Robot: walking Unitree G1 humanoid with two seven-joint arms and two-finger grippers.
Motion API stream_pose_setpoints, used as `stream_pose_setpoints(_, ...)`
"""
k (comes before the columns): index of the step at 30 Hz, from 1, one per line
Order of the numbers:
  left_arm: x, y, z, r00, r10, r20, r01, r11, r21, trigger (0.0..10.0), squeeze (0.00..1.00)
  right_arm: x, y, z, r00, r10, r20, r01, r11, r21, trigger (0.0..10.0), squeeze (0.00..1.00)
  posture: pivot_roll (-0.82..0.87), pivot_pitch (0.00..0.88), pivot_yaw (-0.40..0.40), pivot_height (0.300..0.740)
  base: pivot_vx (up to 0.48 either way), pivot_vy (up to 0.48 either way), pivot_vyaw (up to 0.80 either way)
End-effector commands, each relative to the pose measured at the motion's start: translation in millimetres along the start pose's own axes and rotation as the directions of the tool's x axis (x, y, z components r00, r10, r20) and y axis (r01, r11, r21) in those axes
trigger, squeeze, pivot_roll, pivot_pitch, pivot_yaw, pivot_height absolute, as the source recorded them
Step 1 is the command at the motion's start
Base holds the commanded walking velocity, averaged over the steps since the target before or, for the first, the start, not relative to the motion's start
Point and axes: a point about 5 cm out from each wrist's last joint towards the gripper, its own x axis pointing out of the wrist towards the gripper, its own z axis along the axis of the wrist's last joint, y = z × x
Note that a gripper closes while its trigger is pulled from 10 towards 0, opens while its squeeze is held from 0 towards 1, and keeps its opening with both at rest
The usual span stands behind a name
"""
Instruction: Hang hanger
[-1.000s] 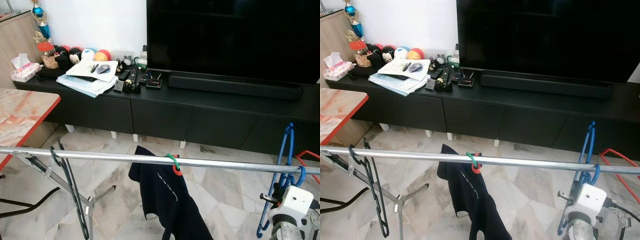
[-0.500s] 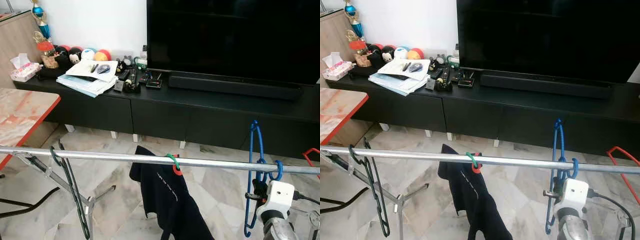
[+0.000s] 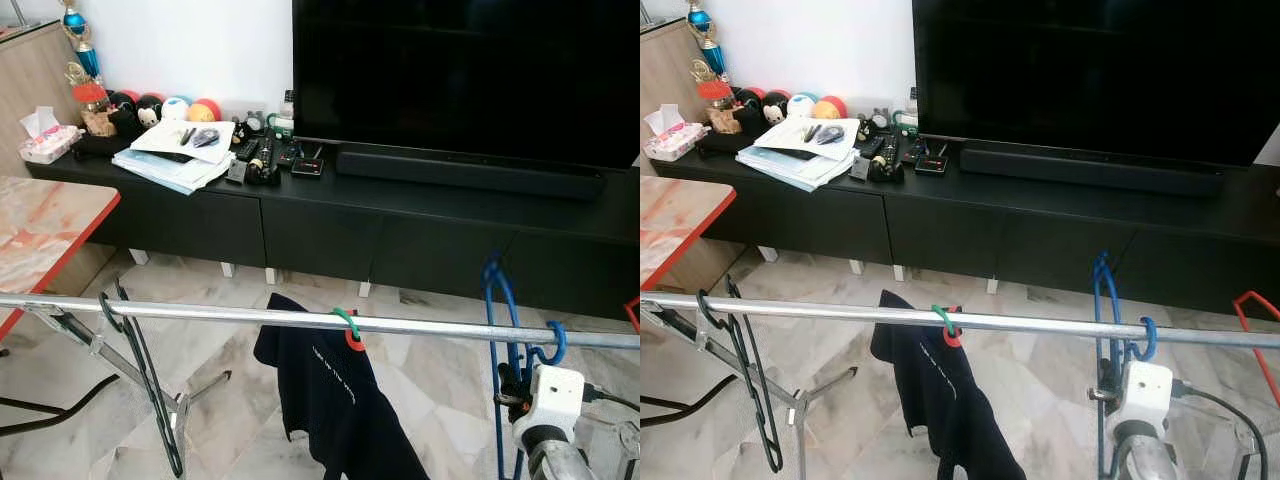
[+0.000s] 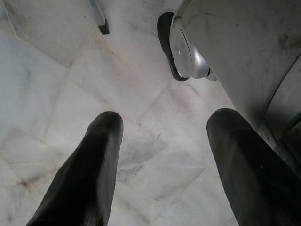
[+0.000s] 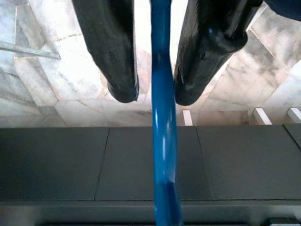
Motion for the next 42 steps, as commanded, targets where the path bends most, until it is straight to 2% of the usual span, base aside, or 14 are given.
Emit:
stream_pose_setpoints(1, -1.2, 1.2, -8, 0.999, -0.001, -0.034, 0.002, 1.000, 0.019, 10.0, 0.00, -4.2, -0.5, 2, 1.000, -0.004, 0.019, 0.003, 1.000, 0.012, 10.0, 0.86, -0.06, 0.079, -0.009, 0.740, 0.000, 0.000, 0.00)
stream_pose_setpoints(4, -1.2, 1.2, -8, 0.999, -0.002, -0.035, 0.003, 1.000, 0.020, 10.0, 0.00, -9.1, -1.5, 3, 0.999, -0.011, 0.038, 0.010, 1.000, 0.017, 10.0, 0.85, -0.07, 0.080, -0.008, 0.740, 0.000, 0.000, 0.00)
stream_pose_setpoints(17, -1.4, 2.1, -8, 0.999, -0.010, -0.038, 0.011, 0.999, 0.035, 10.0, 0.00, -56.8, -5.4, 25, 0.982, -0.083, 0.167, 0.077, 0.996, 0.039, 10.0, 0.84, -0.09, 0.082, -0.004, 0.740, 0.000, 0.000, 0.00)
stream_pose_setpoints(23, -1.5, 2.4, -8, 0.999, -0.011, -0.038, 0.013, 0.999, 0.039, 10.0, 0.00, -83.4, -6.8, 23, 0.977, -0.142, 0.156, 0.137, 0.990, 0.044, 10.0, 0.81, -0.09, 0.084, -0.006, 0.740, 0.000, 0.000, 0.00)
stream_pose_setpoints(24, -1.5, 2.5, -7, 0.999, -0.012, -0.038, 0.013, 0.999, 0.041, 10.0, 0.00, -93.4, -8.1, 17, 0.976, -0.170, 0.134, 0.165, 0.985, 0.048, 10.0, 0.81, -0.09, 0.083, -0.007, 0.740, 0.000, 0.000, 0.00)
stream_pose_setpoints(27, -1.4, 2.5, -7, 0.999, -0.012, -0.038, 0.014, 0.999, 0.041, 10.0, 0.00, -99.9, -7.4, 13, 0.978, -0.175, 0.112, 0.170, 0.984, 0.052, 10.0, 0.81, -0.10, 0.083, -0.007, 0.740, 0.000, 0.000, 0.00)
stream_pose_setpoints(28, -1.4, 2.4, -7, 0.999, -0.012, -0.038, 0.014, 0.999, 0.042, 10.0, 0.00, -103.2, -5.3, 11, 0.983, -0.159, 0.093, 0.155, 0.987, 0.053, 10.0, 0.82, -0.10, 0.083, -0.007, 0.740, 0.000, 0.000, 0.00)
stream_pose_setpoints(31, -1.3, 2.4, -6, 0.999, -0.014, -0.037, 0.015, 0.999, 0.045, 10.0, 0.00, -108.5, 13.1, -2, 0.998, 0.068, 0.009, -0.068, 0.998, -0.001, 10.0, 0.75, -0.10, 0.083, -0.006, 0.740, 0.000, 0.000, 0.00)
stream_pose_setpoints(33, -1.3, 2.4, -6, 0.999, -0.014, -0.037, 0.015, 0.999, 0.045, 10.0, 0.00, -108.5, 13.1, -2, 0.998, 0.068, 0.009, -0.068, 0.998, -0.001, 10.0, 0.75, -0.10, 0.083, -0.006, 0.740, 0.000, 0.000, 0.00)
stream_pose_setpoints(34, -1.2, 2.3, -6, 0.999, -0.014, -0.037, 0.016, 0.999, 0.046, 10.0, 0.00, -109.4, 16.6, -3, 0.993, 0.115, -0.007, -0.115, 0.993, -0.030, 10.0, 0.47, -0.10, 0.081, -0.009, 0.740, 0.000, 0.000, 0.00)
stream_pose_setpoints(35, -1.2, 2.3, -6, 0.999, -0.014, -0.037, 0.016, 0.999, 0.046, 10.0, 0.00, -109.4, 16.6, -3, 0.993, 0.115, -0.007, -0.115, 0.993, -0.030, 10.0, 0.47, -0.10, 0.081, -0.009, 0.740, 0.000, 0.000, 0.00)
stream_pose_setpoints(36, -1.2, 2.2, -6, 0.999, -0.014, -0.035, 0.015, 0.999, 0.045, 10.0, 0.00, -107.9, 16.2, -7, 0.990, 0.136, -0.033, -0.137, 0.989, -0.055, 10.0, 0.00, -0.10, 0.079, -0.011, 0.740, 0.000, 0.000, 0.00)
stream_pose_setpoints(39, -1.1, 1.9, -5, 0.999, -0.013, -0.032, 0.015, 0.999, 0.043, 10.0, 0.00, -103.5, 12.5, -15, 0.987, 0.142, -0.070, -0.148, 0.986, -0.079, 10.0, 0.00, -0.09, 0.076, -0.013, 0.740, 0.000, 0.000, 0.00)
stream_pose_setpoints(42, -1.0, 1.6, -5, 0.999, -0.013, -0.031, 0.015, 0.999, 0.042, 10.0, 0.00, -91.8, 12.2, -38, 0.964, 0.189, -0.189, -0.213, 0.971, -0.112, 10.0, 0.00, -0.09, 0.073, -0.011, 0.740, 0.000, 0.000, 0.00)
